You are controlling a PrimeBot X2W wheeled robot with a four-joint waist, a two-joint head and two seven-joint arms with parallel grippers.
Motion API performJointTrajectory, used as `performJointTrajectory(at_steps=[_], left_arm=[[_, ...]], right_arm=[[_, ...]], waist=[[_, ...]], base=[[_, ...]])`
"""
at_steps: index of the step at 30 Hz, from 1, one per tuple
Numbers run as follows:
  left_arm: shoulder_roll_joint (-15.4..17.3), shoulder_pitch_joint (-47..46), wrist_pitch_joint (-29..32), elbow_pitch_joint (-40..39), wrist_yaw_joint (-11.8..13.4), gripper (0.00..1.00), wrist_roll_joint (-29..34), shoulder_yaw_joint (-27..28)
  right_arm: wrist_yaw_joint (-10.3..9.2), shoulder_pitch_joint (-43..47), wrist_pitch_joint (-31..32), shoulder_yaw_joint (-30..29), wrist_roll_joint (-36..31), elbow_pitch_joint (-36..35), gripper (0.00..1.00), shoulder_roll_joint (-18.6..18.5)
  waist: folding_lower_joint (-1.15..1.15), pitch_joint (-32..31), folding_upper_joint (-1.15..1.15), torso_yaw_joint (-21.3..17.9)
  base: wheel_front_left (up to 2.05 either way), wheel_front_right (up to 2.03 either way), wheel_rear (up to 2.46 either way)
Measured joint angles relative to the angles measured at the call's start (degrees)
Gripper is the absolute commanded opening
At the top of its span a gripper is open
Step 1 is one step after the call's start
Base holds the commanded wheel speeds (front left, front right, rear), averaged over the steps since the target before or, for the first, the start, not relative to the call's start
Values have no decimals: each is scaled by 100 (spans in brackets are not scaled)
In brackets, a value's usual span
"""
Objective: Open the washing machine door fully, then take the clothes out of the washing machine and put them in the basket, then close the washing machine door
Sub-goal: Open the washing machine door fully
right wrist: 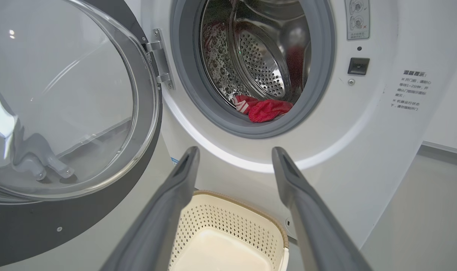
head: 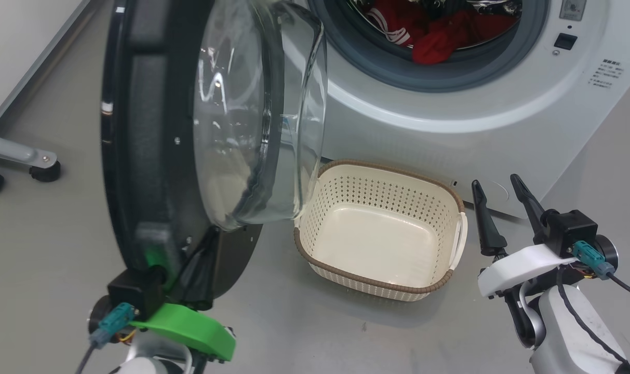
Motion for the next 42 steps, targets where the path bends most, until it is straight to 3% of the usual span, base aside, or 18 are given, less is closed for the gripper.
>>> performJointTrajectory(at_steps=[19, 42], left_arm=[[100, -394, -780, 917, 75, 0, -151, 1369], [314, -1190, -1099, 2461, 91, 0, -207, 2342]], right_arm=[[24, -10, 0, -38, -99, -4, 100, 12], [83, -63, 0, -124, -220, -1, 100, -11]], waist=[[0, 182, 0, -89], [0, 332, 0, -201]], base=[[0, 0, 0], [0, 0, 0]])
